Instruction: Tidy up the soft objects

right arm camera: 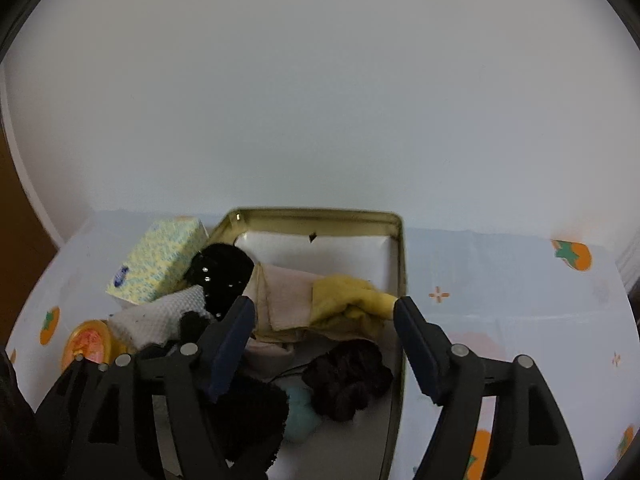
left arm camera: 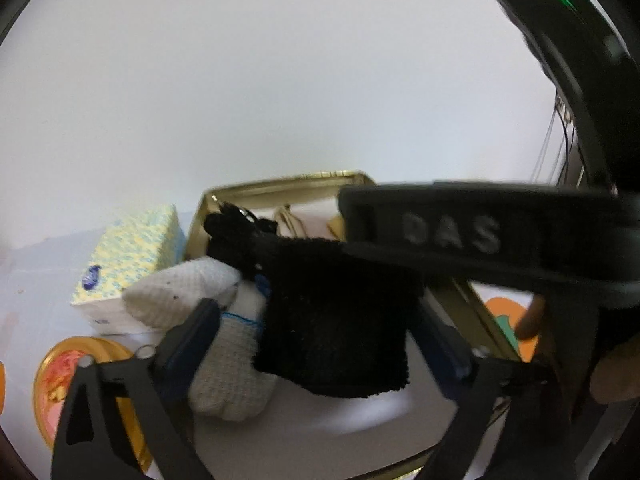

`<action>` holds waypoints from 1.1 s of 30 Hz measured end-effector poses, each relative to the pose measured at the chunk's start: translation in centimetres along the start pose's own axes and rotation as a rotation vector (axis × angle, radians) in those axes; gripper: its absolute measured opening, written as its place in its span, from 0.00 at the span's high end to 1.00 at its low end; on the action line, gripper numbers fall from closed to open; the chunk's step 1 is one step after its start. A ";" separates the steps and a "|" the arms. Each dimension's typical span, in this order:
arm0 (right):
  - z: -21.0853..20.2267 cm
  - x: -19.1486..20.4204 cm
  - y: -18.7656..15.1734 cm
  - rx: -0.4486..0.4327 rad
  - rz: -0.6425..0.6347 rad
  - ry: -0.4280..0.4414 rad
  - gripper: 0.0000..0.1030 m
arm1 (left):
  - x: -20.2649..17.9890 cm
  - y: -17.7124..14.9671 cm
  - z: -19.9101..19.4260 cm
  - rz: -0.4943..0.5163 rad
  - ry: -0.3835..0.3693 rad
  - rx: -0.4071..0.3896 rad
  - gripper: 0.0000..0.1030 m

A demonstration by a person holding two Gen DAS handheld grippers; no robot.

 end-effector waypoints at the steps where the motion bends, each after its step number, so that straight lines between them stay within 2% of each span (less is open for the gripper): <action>1: -0.4 0.1 -0.4 -0.021 0.005 0.006 0.28 | 0.0 -0.2 -0.4 0.008 -0.002 -0.020 0.02; 6: -1.4 0.4 -2.7 -0.063 0.020 0.056 0.28 | 0.0 -1.3 -2.0 0.030 0.013 -0.089 0.01; 11: -1.9 0.3 -5.2 -0.148 0.116 0.143 0.28 | 1.0 -1.4 -2.7 0.049 0.048 -0.160 0.00; 15: -1.6 1.3 -5.9 -0.196 0.130 0.154 0.28 | 1.4 -2.0 -3.0 0.048 0.050 -0.182 0.00; 19: -2.9 1.5 -7.0 -0.275 0.126 0.090 0.28 | 2.0 -2.0 -4.1 0.032 0.056 -0.223 0.00; 24: -5.7 2.3 -8.6 -0.452 0.060 -0.091 0.27 | 3.0 -2.0 -4.4 -0.005 0.068 -0.253 0.00; 26: -6.7 2.7 -9.1 -0.503 0.044 -0.133 0.27 | 3.4 -2.1 -4.7 -0.016 0.075 -0.262 0.00; 33: -8.6 2.9 -10.5 -0.577 0.064 -0.176 0.27 | 4.1 -2.7 -5.7 -0.025 0.104 -0.309 0.00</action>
Point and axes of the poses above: each gripper's, at about its wrist camera, not at the fingertips, and z roughly the way its jaws point, x to its left, y to its top, the point moved 2 cm from there along z, roughly the way its jaws point, and after that the axes turned 9 degrees about x, right-handed, at the moved point
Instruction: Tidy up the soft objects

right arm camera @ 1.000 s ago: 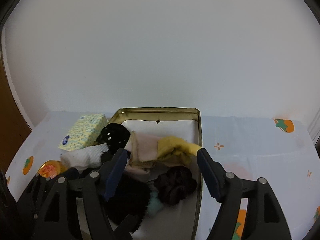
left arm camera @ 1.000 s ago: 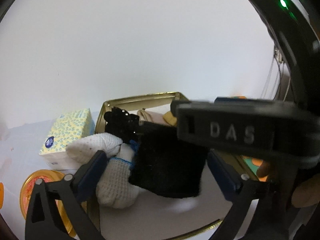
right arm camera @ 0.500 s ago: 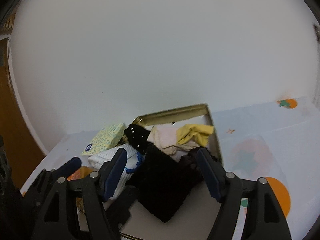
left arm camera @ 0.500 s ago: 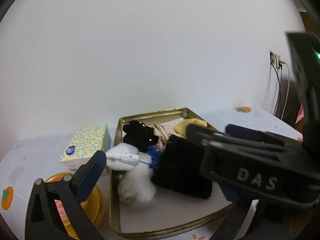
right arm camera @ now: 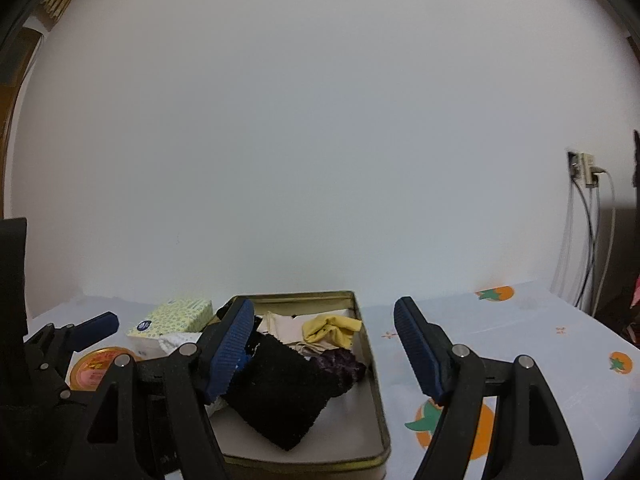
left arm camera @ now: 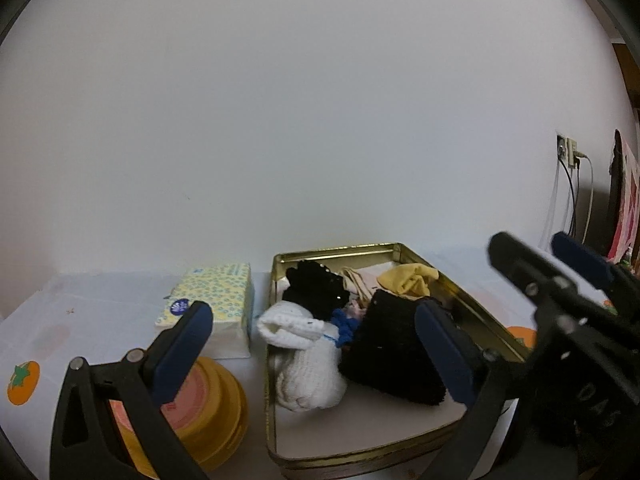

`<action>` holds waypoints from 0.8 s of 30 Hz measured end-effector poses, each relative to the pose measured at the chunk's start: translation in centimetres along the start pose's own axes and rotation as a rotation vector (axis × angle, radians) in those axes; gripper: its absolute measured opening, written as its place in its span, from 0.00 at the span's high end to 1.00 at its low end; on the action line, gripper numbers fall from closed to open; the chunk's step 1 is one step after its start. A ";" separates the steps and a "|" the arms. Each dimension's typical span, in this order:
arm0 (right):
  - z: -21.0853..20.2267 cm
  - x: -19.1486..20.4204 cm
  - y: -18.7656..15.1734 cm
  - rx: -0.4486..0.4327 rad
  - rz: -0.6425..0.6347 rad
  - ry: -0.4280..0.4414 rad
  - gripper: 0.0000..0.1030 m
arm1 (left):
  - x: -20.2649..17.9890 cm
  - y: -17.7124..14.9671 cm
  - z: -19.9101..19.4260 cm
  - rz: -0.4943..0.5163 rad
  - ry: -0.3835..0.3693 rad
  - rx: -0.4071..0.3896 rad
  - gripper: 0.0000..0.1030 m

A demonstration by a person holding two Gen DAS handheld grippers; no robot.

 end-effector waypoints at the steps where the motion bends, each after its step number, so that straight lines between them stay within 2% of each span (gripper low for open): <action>1: -0.2 0.0 0.0 -0.010 0.003 -0.002 0.27 | 0.1 0.0 -0.2 0.002 0.002 -0.004 0.00; 3: -0.9 -0.2 -0.2 -0.032 0.014 -0.008 0.25 | 0.2 -0.1 -0.5 0.005 0.004 -0.012 0.00; 4: -1.2 -0.2 -0.3 -0.034 0.016 -0.009 0.19 | 0.2 -0.1 -0.6 0.005 0.002 -0.014 0.00; 11: -3.3 0.2 -0.7 -0.084 0.006 -0.038 0.17 | 0.5 -0.5 -1.7 0.006 -0.008 -0.031 0.00; 13: -3.9 0.4 -0.7 -0.104 -0.002 -0.042 0.10 | 0.3 -0.6 -2.1 0.013 -0.008 -0.039 0.00; 19: -4.1 0.7 -0.8 -0.119 -0.023 -0.052 0.09 | 0.6 -0.8 -2.3 0.004 -0.013 -0.023 0.00; 24: -4.4 0.8 -0.8 -0.123 -0.022 -0.059 0.04 | 0.6 -0.8 -2.4 -0.002 -0.002 -0.022 0.00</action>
Point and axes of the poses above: each gripper's, at about its wrist camera, not at the fingertips, and z roughly the way its jaws point, x to its left, y to its top, the point moved 2 cm from there along z, roughly the way its jaws point, and after that the axes turned 9 degrees about x, right-handed, at the moved point
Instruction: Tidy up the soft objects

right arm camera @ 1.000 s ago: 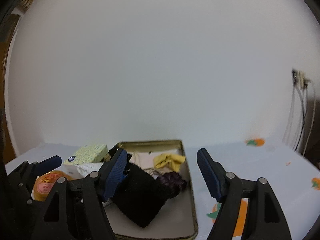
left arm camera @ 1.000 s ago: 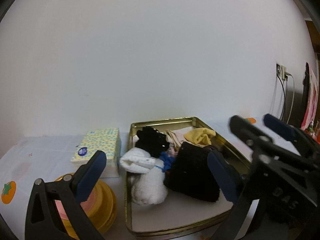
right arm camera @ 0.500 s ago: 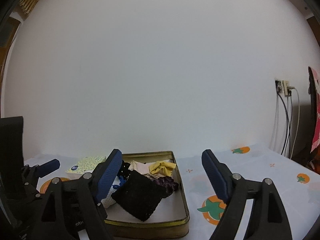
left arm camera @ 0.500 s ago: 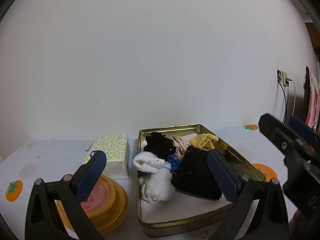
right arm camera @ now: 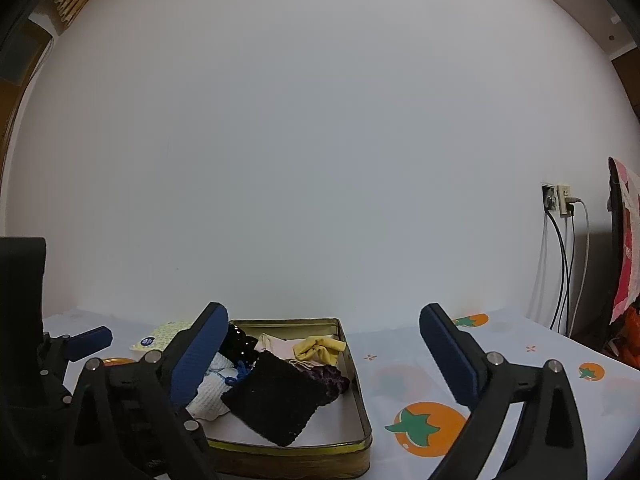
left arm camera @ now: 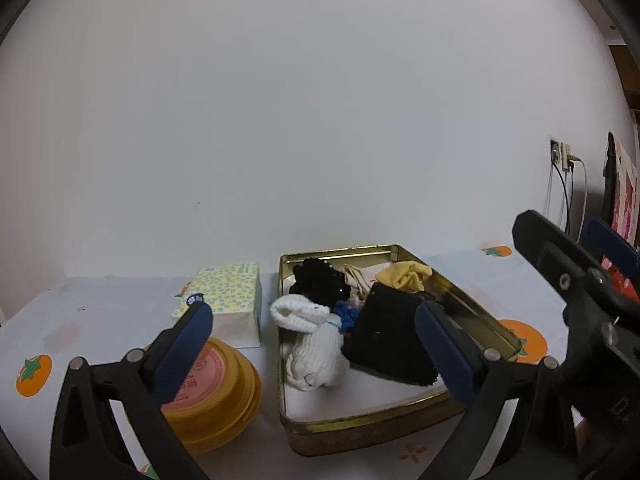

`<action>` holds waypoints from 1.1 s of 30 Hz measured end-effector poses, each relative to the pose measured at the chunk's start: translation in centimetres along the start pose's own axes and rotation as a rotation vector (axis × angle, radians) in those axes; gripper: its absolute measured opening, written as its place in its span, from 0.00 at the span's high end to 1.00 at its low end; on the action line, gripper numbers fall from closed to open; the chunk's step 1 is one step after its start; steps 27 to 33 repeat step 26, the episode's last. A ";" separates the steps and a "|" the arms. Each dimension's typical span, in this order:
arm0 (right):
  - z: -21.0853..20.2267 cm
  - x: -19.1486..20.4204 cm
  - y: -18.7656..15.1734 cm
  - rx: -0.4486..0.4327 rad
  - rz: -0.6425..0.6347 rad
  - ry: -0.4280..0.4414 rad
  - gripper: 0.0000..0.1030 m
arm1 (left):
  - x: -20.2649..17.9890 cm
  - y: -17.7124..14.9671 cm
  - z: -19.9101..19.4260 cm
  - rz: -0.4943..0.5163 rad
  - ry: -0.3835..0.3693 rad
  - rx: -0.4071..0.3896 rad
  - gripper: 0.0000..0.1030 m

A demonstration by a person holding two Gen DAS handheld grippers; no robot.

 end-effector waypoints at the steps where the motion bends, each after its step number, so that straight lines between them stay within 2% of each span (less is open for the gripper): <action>1: 0.0 -0.1 0.0 0.000 0.000 0.001 0.04 | 0.0 0.0 0.0 0.000 0.000 0.000 0.00; 11: 0.0 0.1 0.1 -0.003 -0.008 0.006 0.03 | -0.3 -0.1 -0.2 0.015 0.001 0.008 0.00; 17: -0.3 -0.2 0.0 -0.013 -0.004 0.008 0.03 | -0.1 -0.1 0.0 0.001 0.038 0.020 0.00; 20: -0.2 -0.3 0.0 -0.010 -0.004 0.008 0.03 | 0.1 -0.1 0.1 -0.009 0.018 0.021 0.00; 33: 0.1 -0.5 0.1 -0.002 0.004 -0.008 0.03 | 0.2 -0.2 0.1 -0.019 0.018 0.017 0.00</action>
Point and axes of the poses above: each gripper's, at about its wrist camera, not at the fingertips, and z roughly the way its jaws point, x to its left, y to its top, the point moved 2 cm from there along z, roughly the way its jaws point, and after that the axes turned 9 degrees about x, right-handed, at the moved point
